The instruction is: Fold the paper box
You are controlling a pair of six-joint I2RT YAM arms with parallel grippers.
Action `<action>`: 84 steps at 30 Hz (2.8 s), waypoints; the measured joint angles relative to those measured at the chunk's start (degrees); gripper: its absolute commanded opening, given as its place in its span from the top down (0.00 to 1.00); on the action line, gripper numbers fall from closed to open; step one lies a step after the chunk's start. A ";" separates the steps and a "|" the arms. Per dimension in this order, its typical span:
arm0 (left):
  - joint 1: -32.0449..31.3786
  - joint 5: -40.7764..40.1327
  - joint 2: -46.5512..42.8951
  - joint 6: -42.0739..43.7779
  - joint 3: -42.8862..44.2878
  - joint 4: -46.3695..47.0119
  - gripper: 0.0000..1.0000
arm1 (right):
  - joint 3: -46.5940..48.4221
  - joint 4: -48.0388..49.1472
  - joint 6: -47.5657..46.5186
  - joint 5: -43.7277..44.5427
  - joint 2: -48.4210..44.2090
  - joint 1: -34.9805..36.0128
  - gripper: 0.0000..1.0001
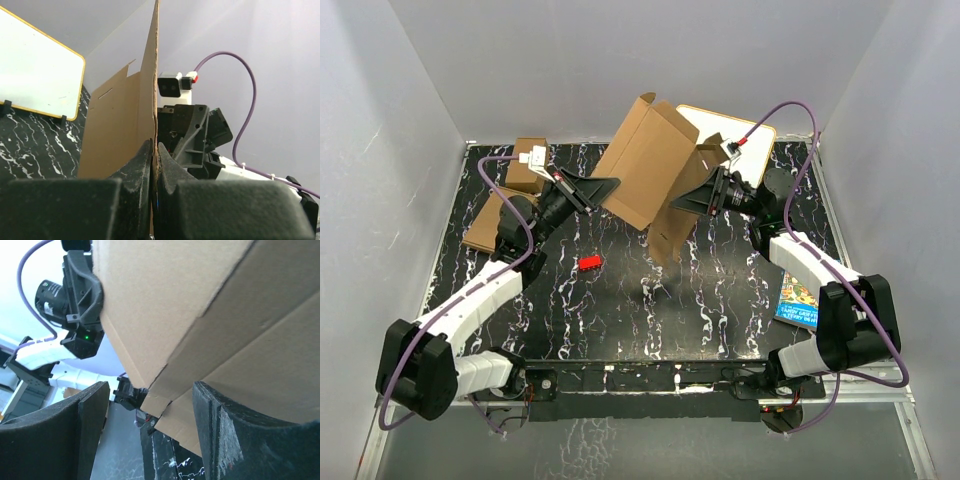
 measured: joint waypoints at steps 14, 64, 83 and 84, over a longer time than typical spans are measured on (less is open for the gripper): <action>-4.68 -1.75 5.27 -5.92 -0.70 7.61 1.00 | 0.37 -1.70 1.44 4.20 2.93 -0.02 0.24; 9.49 28.26 1.09 22.97 18.75 -35.12 1.00 | 9.44 -67.38 -92.50 -7.89 -10.54 -15.34 0.01; 9.49 39.04 1.16 27.69 17.62 -39.80 1.00 | 10.12 -70.34 -106.44 -11.41 -3.61 -19.06 0.20; 9.49 39.39 1.16 27.50 17.53 -39.45 1.00 | 10.12 -70.40 -106.99 -11.67 -3.08 -18.82 0.24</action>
